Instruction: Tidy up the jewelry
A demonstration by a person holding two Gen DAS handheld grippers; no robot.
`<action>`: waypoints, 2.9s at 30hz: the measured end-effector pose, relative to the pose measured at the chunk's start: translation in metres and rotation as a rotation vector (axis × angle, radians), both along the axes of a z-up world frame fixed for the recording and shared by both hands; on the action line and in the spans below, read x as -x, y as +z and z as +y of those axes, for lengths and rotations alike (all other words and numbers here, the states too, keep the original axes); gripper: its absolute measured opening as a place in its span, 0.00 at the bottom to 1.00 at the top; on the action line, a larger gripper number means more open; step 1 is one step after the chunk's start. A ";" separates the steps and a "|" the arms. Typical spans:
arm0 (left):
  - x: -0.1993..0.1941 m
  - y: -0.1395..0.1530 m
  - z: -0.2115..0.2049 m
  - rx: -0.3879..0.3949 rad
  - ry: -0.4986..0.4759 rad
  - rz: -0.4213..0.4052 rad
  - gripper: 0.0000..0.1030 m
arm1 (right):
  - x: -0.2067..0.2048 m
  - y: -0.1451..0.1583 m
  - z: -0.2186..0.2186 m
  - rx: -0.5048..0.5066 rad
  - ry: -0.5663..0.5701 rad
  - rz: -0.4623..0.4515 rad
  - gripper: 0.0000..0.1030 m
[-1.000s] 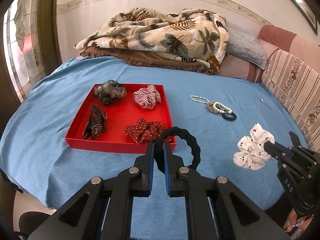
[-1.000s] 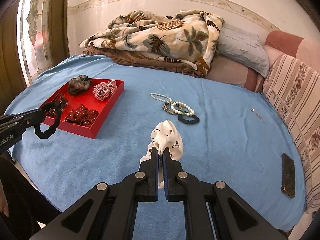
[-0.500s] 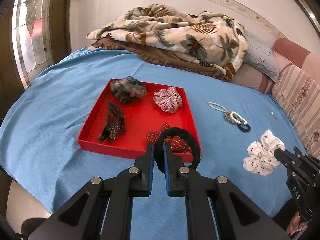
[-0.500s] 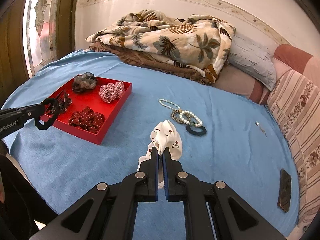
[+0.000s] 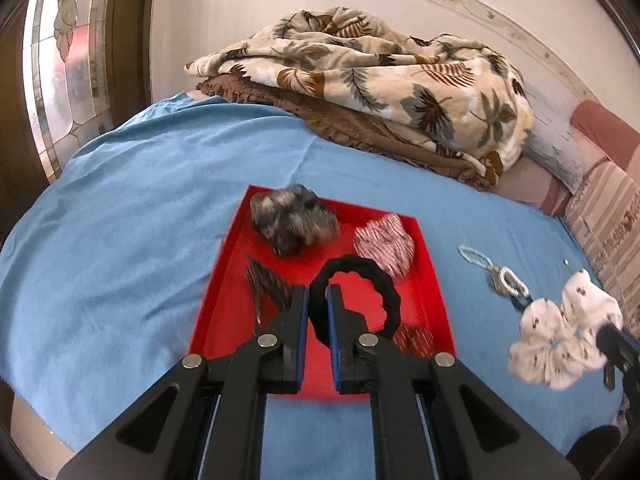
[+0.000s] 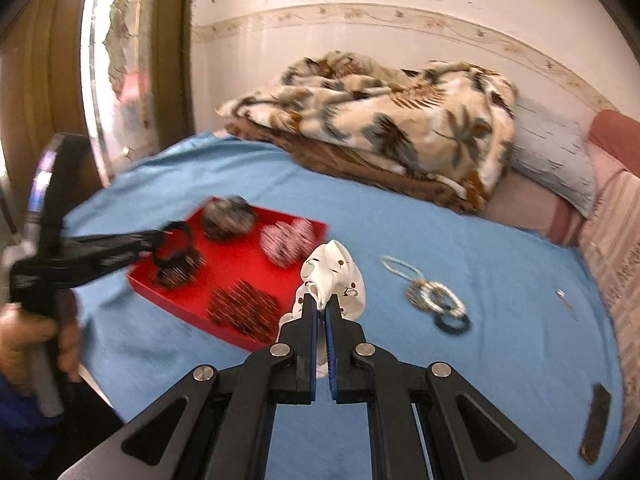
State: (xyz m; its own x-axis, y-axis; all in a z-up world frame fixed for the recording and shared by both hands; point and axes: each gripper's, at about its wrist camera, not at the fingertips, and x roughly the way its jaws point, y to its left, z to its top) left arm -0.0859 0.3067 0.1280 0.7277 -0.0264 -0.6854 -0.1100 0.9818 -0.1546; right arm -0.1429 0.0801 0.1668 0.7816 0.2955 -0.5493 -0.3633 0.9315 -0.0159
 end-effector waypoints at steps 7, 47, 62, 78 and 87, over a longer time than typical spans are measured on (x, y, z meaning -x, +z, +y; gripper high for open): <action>-0.044 -0.014 0.028 0.038 0.024 0.018 0.09 | -0.030 0.008 0.044 -0.041 0.073 0.038 0.05; -0.076 -0.037 0.064 0.105 0.015 0.064 0.47 | -0.083 -0.070 0.141 -0.033 0.234 0.328 0.39; -0.053 -0.043 0.080 0.180 0.080 0.077 0.47 | -0.047 -0.055 0.107 -0.048 0.209 0.279 0.47; -0.029 -0.036 0.011 0.017 0.012 0.018 0.48 | -0.043 -0.079 -0.072 -0.100 -0.134 0.322 0.53; 0.015 -0.025 -0.049 0.009 -0.141 -0.043 0.56 | -0.068 -0.099 -0.160 -0.116 -0.309 0.326 0.53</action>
